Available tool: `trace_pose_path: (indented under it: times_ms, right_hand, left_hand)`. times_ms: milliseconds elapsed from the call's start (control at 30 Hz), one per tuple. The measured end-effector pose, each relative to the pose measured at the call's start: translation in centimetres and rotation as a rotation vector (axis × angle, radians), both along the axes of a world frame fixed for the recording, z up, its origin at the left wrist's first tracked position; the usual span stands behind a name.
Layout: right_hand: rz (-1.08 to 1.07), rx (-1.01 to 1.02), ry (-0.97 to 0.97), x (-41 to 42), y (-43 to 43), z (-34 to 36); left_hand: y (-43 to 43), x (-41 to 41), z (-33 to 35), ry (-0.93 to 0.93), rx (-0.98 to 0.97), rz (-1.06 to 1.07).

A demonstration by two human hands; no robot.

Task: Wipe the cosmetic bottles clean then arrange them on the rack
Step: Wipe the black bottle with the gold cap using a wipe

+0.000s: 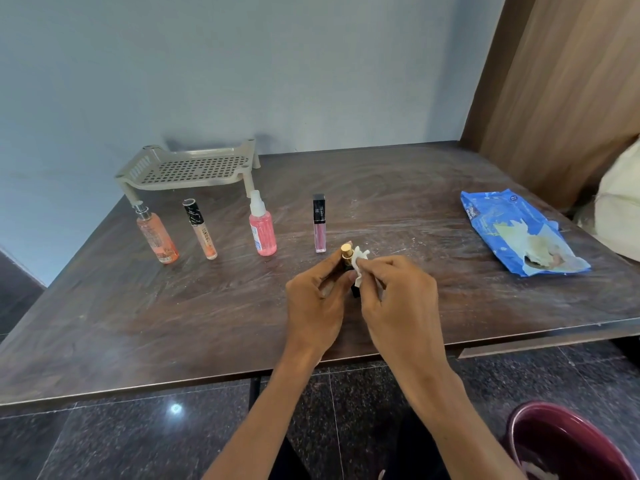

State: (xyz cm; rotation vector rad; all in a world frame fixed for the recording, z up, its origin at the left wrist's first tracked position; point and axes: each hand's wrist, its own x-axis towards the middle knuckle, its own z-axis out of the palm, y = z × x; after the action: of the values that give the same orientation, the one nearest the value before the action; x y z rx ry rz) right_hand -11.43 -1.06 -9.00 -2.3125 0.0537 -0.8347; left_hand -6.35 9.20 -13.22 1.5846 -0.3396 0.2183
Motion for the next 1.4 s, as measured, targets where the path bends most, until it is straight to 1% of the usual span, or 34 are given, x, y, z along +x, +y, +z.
trace_pose_path:
  times_ms: [167, 267, 333, 467, 600, 767, 833, 1000, 1167, 1400]
  right_hand:
    - [0.005, -0.065, 0.074, 1.8, -1.0, 0.5]
    - [-0.006, -0.098, 0.041, 1.5, -1.1, 0.2]
    - [-0.025, -0.084, 0.004, 0.8, -0.9, -0.3]
    - [-0.007, -0.045, -0.043, -0.2, -0.1, -0.9]
    - [-0.013, -0.035, -0.038, 0.2, -0.2, -0.8]
    - [-0.04, -0.012, -0.013, 1.0, -1.4, -0.2]
    - [-0.039, -0.006, -0.004, 1.2, -1.7, 0.0]
    - [-0.034, -0.011, -0.008, 0.9, -1.2, -0.3]
    - [-0.026, -0.05, -0.035, 0.2, 0.2, -1.1]
    - [-0.119, -0.177, 0.054, 1.1, -0.2, -1.1]
  left_hand:
    - [-0.1, -0.5, 0.6, -0.071, 0.072, -0.014]
    - [0.0, -0.6, 0.6, -0.158, 0.135, 0.009]
    - [-0.1, -0.6, 0.6, -0.2, 0.171, 0.034]
    - [-0.1, -0.4, 0.5, -0.178, 0.179, 0.075]
    - [-0.1, -0.2, 0.7, -0.161, 0.199, 0.095]
    - [-0.1, -0.5, 1.2, -0.063, 0.208, 0.001]
    - [-0.1, -0.5, 1.2, -0.05, 0.217, -0.006]
    - [0.0, -0.3, 0.7, -0.081, 0.2, 0.056]
    - [-0.1, -0.2, 0.7, -0.164, 0.215, 0.086]
    - [-0.3, -0.5, 0.8, -0.202, 0.237, 0.127]
